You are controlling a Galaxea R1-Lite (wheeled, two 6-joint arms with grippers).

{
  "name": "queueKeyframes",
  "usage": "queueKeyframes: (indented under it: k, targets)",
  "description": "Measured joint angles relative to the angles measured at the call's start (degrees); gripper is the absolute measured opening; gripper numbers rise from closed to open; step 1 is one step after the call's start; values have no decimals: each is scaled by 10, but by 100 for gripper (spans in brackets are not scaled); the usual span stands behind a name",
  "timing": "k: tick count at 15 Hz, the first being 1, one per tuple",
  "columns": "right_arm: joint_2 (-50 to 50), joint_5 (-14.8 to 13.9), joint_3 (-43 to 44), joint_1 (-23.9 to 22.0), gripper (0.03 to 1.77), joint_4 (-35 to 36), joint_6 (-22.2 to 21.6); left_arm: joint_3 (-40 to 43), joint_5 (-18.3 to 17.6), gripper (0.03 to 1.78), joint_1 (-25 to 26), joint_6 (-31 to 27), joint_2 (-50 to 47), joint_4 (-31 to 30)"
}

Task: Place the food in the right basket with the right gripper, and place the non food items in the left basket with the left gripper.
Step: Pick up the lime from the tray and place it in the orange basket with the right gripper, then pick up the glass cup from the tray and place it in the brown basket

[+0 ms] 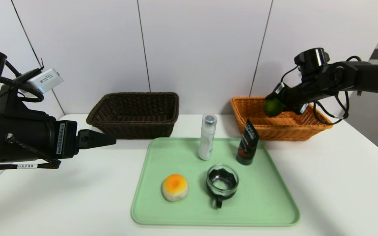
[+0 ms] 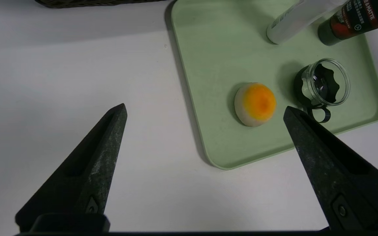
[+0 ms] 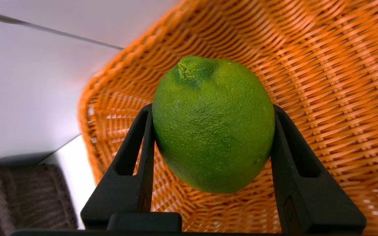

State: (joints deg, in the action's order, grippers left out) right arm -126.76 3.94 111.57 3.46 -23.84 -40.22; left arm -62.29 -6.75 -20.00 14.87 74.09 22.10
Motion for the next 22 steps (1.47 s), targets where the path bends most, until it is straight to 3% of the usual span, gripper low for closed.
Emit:
queueKeyframes:
  k: [3,6,10,14,22]
  targets:
    - [-15,2,1,-2,100,1,0,0,0,169,-3,1,2,0]
    - [-17,2,1,-2,124,1,1,-2,0,169,-4,10,2,11]
    - [-2,3,1,0,143,-10,10,-4,5,169,-7,18,0,16]
    - [43,-3,1,0,154,-34,30,0,49,169,-13,14,-6,10]
    - [240,9,-1,55,165,-214,107,-40,49,169,-20,19,10,16]
